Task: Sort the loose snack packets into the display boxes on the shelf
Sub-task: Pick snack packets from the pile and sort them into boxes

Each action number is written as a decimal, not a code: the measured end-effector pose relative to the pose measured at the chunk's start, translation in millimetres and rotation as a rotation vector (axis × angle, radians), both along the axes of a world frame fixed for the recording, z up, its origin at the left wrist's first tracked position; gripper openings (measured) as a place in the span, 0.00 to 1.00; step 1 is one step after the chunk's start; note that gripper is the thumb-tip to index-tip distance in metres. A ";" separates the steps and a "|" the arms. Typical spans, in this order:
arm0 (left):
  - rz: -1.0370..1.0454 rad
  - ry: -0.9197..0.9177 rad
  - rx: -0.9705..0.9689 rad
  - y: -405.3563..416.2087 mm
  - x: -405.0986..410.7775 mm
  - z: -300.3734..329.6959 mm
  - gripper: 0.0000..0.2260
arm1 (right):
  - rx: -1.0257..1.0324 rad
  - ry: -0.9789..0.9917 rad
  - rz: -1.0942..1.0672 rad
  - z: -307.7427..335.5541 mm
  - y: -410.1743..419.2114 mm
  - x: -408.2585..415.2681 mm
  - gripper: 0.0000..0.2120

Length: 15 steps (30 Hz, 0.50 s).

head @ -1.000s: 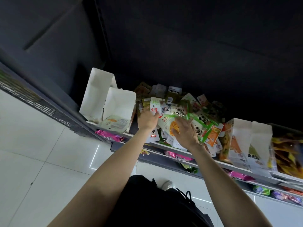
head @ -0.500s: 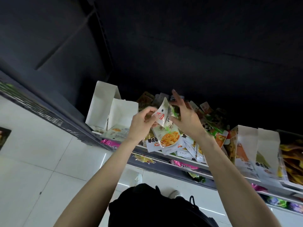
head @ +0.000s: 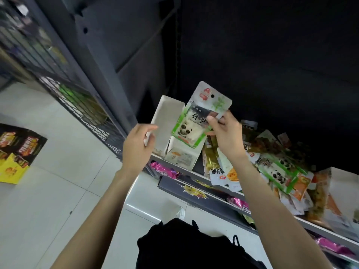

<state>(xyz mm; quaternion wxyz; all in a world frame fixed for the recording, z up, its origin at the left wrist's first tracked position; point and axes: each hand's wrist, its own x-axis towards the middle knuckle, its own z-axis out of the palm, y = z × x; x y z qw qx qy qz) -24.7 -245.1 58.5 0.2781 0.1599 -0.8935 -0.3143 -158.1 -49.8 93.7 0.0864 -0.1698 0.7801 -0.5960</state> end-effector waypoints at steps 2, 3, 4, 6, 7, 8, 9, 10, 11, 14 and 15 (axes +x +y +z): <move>-0.017 -0.138 -0.145 -16.7 9.1 -29.0 0.13 | -0.112 -0.142 -0.023 -2.5 -22.2 7.9 0.06; -0.034 -0.197 -0.182 -22.2 11.4 -40.1 0.14 | -0.133 -0.169 -0.042 -5.1 -33.0 11.1 0.06; -0.053 -0.244 -0.207 -27.1 12.6 -48.8 0.14 | -0.154 -0.194 -0.067 -10.5 -44.1 13.2 0.06; -0.081 -0.306 -0.235 -35.0 10.7 -61.4 0.12 | -0.164 -0.204 -0.106 -20.5 -65.4 18.0 0.07; -0.089 -0.333 -0.235 -38.7 8.3 -66.5 0.12 | -0.128 -0.176 -0.129 -26.4 -75.6 19.6 0.07; -0.093 -0.367 -0.231 -42.8 5.8 -71.1 0.11 | -0.071 -0.128 -0.142 -32.6 -86.4 21.2 0.07; -0.094 -0.408 -0.231 -44.5 2.8 -74.5 0.10 | 0.014 -0.067 -0.141 -37.0 -94.8 23.0 0.07; -0.092 -0.446 -0.234 -44.3 0.3 -76.6 0.09 | 0.097 -0.009 -0.124 -43.2 -101.2 23.9 0.08; -0.091 -0.464 -0.233 -45.0 -1.1 -79.0 0.08 | 0.179 0.042 -0.091 -49.7 -108.1 25.6 0.09; -0.091 -0.425 -0.215 -48.0 -1.8 -87.3 0.04 | 0.361 0.176 0.041 -73.0 -118.7 28.7 0.10; -0.090 -0.404 -0.206 -49.3 -1.7 -89.6 0.04 | 0.402 0.211 0.089 -80.1 -119.0 29.8 0.09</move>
